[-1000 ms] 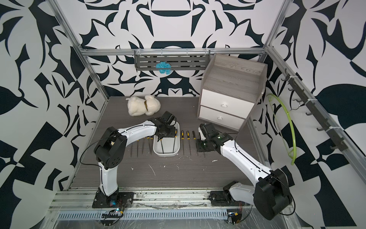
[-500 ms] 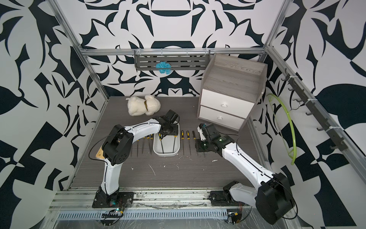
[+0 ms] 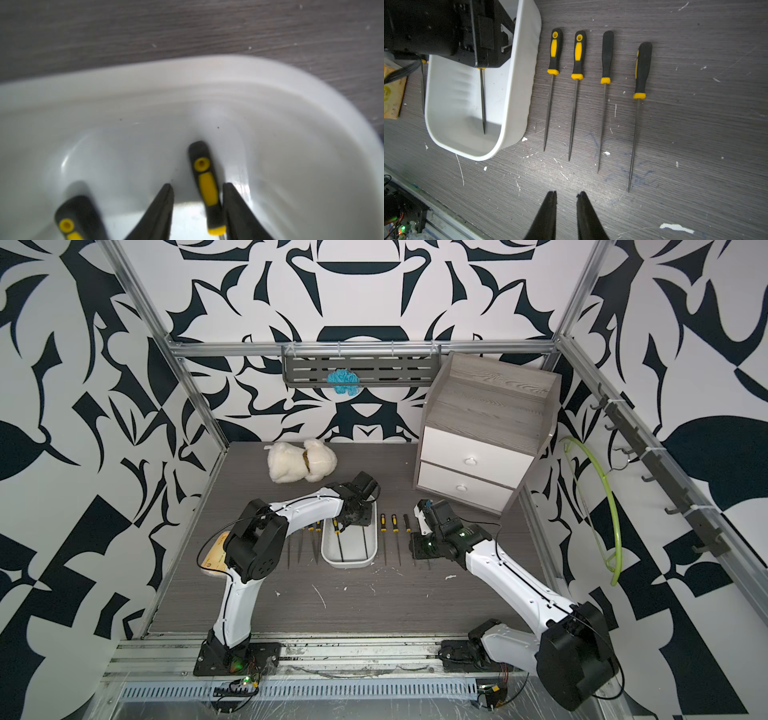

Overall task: Take the file tool out of the storage box
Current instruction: Pick up the file tool from the storage box.

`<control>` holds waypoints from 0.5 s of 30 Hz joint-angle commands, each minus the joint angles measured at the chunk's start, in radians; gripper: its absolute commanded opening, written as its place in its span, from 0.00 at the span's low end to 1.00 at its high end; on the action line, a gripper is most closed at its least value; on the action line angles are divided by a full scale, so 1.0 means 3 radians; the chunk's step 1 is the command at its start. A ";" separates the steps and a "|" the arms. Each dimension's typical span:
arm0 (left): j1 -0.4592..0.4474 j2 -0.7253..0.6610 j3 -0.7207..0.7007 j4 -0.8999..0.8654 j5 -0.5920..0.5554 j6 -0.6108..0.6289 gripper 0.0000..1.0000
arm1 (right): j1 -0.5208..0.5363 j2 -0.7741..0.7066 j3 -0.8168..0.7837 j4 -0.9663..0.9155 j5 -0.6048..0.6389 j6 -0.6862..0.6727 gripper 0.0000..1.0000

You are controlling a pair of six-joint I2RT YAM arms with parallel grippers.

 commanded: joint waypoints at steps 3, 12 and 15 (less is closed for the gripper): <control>0.0001 0.0072 -0.0020 -0.0038 0.0209 -0.0001 0.19 | 0.0004 -0.0052 -0.0008 0.0086 -0.0044 0.0021 0.23; 0.0026 -0.0653 -0.0356 0.0201 0.0250 -0.0044 0.10 | 0.0012 -0.0122 -0.0059 0.0191 -0.0079 0.0042 0.23; 0.0021 -0.1046 -0.0445 0.0284 0.0275 0.0006 0.06 | 0.0009 -0.0182 -0.0094 0.0284 -0.0146 0.0061 0.23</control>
